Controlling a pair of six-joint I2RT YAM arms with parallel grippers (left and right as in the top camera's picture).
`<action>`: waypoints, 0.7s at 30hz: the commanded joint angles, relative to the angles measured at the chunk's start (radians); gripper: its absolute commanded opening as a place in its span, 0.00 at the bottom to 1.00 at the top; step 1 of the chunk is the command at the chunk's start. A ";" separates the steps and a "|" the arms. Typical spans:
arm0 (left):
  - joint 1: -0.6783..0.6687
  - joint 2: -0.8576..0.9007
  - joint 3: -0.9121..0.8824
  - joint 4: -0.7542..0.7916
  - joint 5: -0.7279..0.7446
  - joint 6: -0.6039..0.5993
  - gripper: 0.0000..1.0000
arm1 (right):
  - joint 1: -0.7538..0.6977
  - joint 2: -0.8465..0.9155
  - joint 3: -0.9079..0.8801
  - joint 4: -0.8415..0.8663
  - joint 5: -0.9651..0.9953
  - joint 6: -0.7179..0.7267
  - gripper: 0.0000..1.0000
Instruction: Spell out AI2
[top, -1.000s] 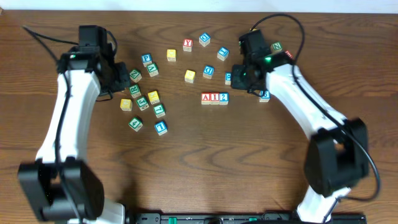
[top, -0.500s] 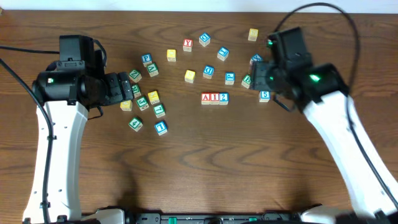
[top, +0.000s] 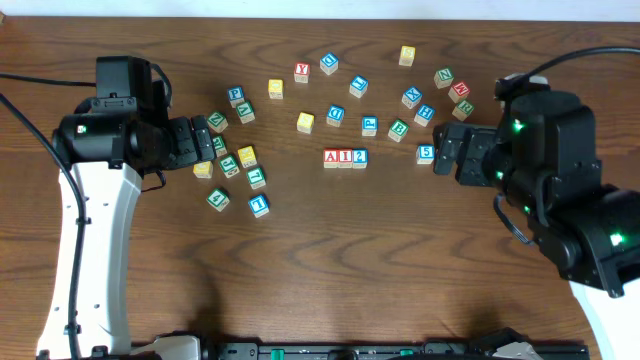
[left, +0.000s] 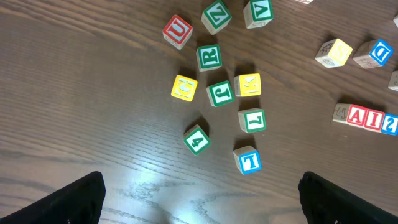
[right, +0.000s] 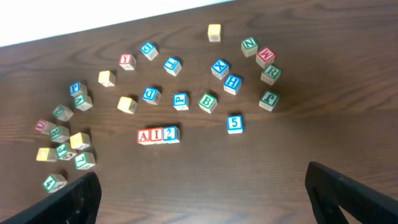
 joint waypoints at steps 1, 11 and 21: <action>0.006 0.001 0.013 -0.006 -0.008 0.013 0.98 | -0.002 -0.009 0.009 -0.037 0.014 -0.003 0.99; 0.006 0.001 0.013 -0.006 -0.008 0.013 0.98 | -0.002 -0.019 0.009 -0.050 0.078 -0.002 0.99; 0.006 0.001 0.013 -0.006 -0.008 0.013 0.98 | -0.087 -0.079 -0.063 0.171 0.138 -0.003 0.99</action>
